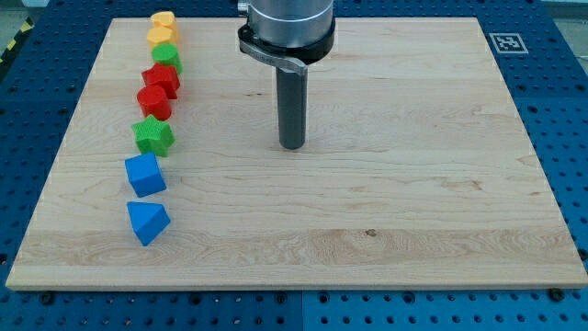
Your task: Slide the yellow heart and yellow hexagon right a bit
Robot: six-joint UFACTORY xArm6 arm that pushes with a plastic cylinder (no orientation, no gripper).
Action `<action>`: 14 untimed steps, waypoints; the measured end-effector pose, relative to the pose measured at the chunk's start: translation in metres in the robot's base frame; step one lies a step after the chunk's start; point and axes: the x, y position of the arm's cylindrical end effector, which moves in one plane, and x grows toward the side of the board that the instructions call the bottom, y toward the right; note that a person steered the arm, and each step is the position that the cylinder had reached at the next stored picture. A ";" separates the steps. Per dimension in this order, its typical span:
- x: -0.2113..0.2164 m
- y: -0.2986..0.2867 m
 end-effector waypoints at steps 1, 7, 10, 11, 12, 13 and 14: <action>0.000 0.000; -0.227 -0.059; -0.254 -0.095; -0.253 -0.096; -0.253 -0.099; -0.254 -0.113; -0.254 -0.129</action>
